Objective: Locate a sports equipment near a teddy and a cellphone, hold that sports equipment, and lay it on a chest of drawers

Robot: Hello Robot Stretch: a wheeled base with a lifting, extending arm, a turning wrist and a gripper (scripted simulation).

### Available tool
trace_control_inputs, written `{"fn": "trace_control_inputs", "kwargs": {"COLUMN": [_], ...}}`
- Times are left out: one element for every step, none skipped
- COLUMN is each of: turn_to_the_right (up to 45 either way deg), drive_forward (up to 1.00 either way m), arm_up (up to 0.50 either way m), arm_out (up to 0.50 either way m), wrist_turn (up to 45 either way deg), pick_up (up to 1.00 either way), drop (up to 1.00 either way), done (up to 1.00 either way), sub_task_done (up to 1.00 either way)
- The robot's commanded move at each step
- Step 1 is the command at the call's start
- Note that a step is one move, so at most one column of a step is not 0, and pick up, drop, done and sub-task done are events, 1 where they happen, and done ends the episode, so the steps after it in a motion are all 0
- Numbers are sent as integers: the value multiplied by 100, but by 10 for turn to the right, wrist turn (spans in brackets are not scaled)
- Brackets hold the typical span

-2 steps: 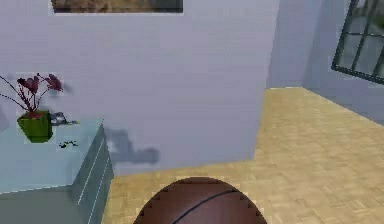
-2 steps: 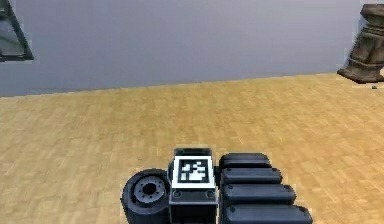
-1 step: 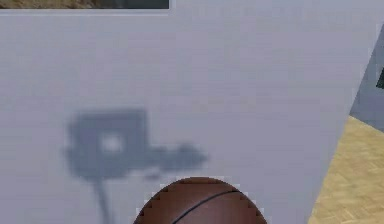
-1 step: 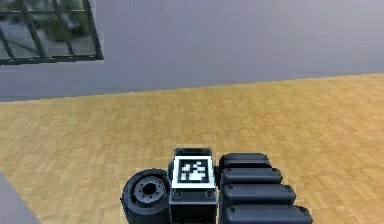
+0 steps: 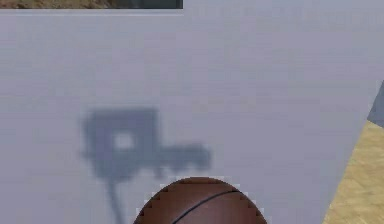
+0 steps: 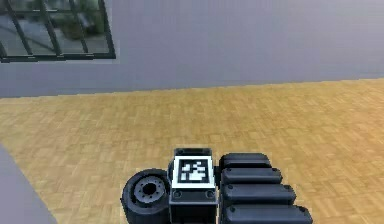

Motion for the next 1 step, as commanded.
{"fn": "trace_control_inputs", "kwargs": {"turn_to_the_right": [0], "drive_forward": [5], "arm_up": [0], "arm_out": [0], "wrist_turn": [0], "pick_up": [0], "drop": [0], "done": [0], "sub_task_done": [0]}}
